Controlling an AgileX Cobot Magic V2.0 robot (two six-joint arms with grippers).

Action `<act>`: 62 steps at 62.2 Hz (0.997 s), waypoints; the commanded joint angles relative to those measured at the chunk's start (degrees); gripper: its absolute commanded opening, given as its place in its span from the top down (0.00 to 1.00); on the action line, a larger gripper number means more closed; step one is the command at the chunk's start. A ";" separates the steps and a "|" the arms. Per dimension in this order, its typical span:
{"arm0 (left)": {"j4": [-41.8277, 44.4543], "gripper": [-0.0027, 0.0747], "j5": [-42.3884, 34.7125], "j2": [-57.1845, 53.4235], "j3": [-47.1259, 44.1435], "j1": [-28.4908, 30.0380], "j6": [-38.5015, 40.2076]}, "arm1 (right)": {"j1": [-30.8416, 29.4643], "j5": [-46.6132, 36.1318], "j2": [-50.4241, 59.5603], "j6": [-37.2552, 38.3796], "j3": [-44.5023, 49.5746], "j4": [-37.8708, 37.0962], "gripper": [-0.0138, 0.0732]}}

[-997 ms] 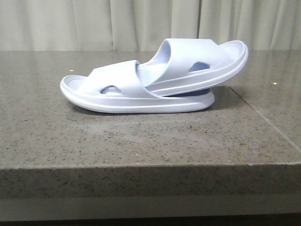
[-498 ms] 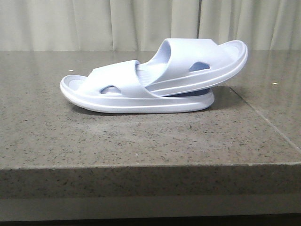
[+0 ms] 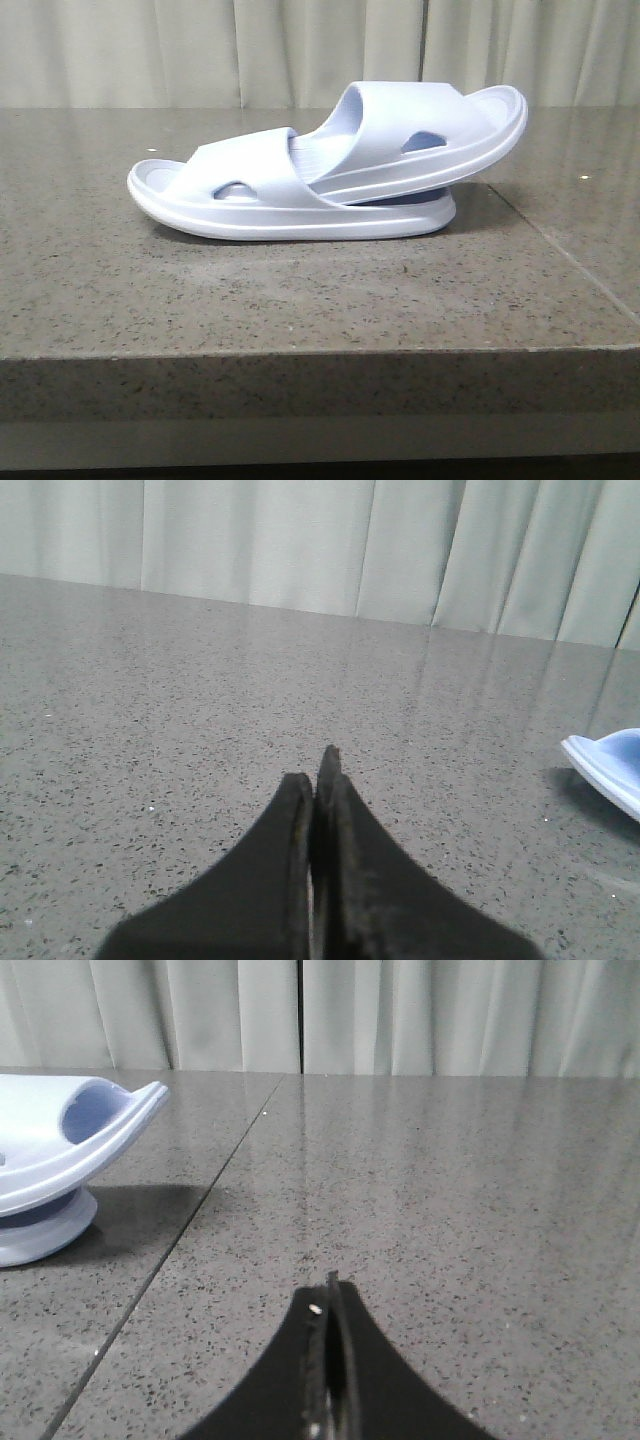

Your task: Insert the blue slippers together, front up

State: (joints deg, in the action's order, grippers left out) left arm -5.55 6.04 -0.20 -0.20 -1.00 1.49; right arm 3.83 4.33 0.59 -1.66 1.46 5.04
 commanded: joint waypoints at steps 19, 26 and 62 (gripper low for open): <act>-0.23 0.99 -4.54 -0.98 -0.39 -0.12 0.35 | -0.08 -8.75 0.96 0.20 -0.22 -1.22 0.92; -0.23 0.99 -4.54 -0.98 -0.39 -0.12 0.35 | -0.08 -9.02 0.96 0.20 -0.22 -1.22 0.92; -0.23 0.99 -4.54 -0.98 -0.39 -0.12 0.35 | -0.08 -9.01 0.96 0.20 -0.22 -1.22 0.92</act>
State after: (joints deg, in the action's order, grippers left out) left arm -5.55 5.99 -0.20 -0.20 -1.00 1.49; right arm 3.83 0.44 0.59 -1.61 1.46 4.59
